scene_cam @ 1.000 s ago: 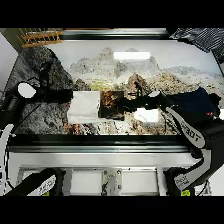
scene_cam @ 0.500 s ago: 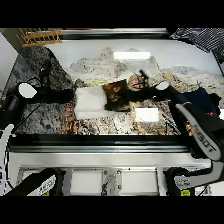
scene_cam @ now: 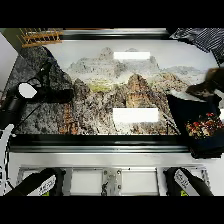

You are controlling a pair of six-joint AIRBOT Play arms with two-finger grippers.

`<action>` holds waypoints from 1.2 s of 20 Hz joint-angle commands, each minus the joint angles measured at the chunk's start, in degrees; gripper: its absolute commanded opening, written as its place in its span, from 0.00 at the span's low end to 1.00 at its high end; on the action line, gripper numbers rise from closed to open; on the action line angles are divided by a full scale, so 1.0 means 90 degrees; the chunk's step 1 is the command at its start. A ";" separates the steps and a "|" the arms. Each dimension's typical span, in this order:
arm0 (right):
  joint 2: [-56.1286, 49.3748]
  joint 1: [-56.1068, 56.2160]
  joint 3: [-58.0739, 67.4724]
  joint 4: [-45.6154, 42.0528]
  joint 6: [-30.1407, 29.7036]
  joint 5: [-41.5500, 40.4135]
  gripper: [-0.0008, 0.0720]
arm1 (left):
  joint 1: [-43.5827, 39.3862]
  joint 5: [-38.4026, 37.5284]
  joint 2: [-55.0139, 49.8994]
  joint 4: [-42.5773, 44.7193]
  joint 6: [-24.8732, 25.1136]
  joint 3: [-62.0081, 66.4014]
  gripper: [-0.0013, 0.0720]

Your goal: Fold the clothes and pants, and hang the long-sleeved shirts on hangers.

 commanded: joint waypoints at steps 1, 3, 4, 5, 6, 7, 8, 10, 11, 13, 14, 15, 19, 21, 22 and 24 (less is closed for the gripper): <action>0.0702 -0.0770 -0.0015 -0.1270 0.0690 0.0690 0.02 | -0.0005 0.0000 -0.0002 0.0005 0.0010 0.0000 0.03; 0.0979 -0.0862 -0.0199 -0.2113 0.0993 0.1117 0.02 | -0.0005 0.0000 -0.0002 0.0005 0.0012 0.0000 0.03; 0.1409 -0.0867 -0.0879 -0.2834 0.1447 0.1564 0.02 | -0.0005 -0.0002 -0.0005 0.0005 0.0068 0.0000 0.03; 0.1557 -0.0867 -0.1197 -0.2914 0.1467 0.1564 0.02 | -0.0005 -0.0010 -0.0002 0.0005 0.0068 0.0000 0.03; 0.1693 -0.0867 -0.1545 -0.2968 0.1525 0.1557 0.02 | -0.0005 -0.0015 -0.0002 0.0005 0.0109 0.0000 0.03; 0.1977 -0.0867 -0.2579 -0.3099 0.1683 0.1477 0.02 | -0.0005 -0.0083 -0.0005 0.0005 0.0185 0.0000 0.03; 0.1987 -0.0867 -0.2844 -0.3096 0.1698 0.1443 0.03 | -0.0005 -0.0087 -0.0002 0.0005 0.0226 0.0000 0.03; 0.1965 -0.0867 -0.3038 -0.3150 0.1698 0.1445 0.15 | -0.0005 -0.0136 -0.0002 0.0007 0.0226 0.0000 0.03; 0.1965 -0.0867 -0.3036 -0.3259 0.1698 0.1447 0.51 | -0.0005 -0.0138 -0.0002 0.0007 0.0226 0.0000 0.03; 0.1970 -0.0867 -0.2900 -0.3529 0.1617 0.1440 0.97 | -0.0005 -0.0158 -0.0002 0.0007 0.0226 0.0000 0.03; 0.1982 -0.0865 -0.2744 -0.3495 0.1506 0.1375 0.97 | -0.0005 -0.0185 -0.0005 0.0007 0.0226 0.0000 0.03; 0.2040 -0.0828 -0.2562 -0.3305 0.1222 0.1192 0.97 | -0.0005 -0.0199 -0.0002 0.0007 0.0226 0.0000 0.03; 0.2399 0.0301 -0.2312 0.0515 -0.0787 0.0202 0.97 | -0.0005 -0.0274 -0.0005 0.0007 0.0223 0.0000 0.03; 0.2108 0.1613 -0.2346 0.1124 -0.0906 0.0199 0.97 | -0.0005 -0.0279 -0.0002 0.0005 0.0221 0.0000 0.03; 0.1936 0.2249 -0.2346 0.1124 -0.0906 0.0199 0.89 | -0.0005 -0.0277 -0.0002 0.0005 0.0223 0.0000 0.03; 0.1695 0.2987 -0.2346 0.1129 -0.0903 0.0199 0.27 | -0.0005 -0.0274 -0.0002 0.0002 0.0221 0.0000 0.03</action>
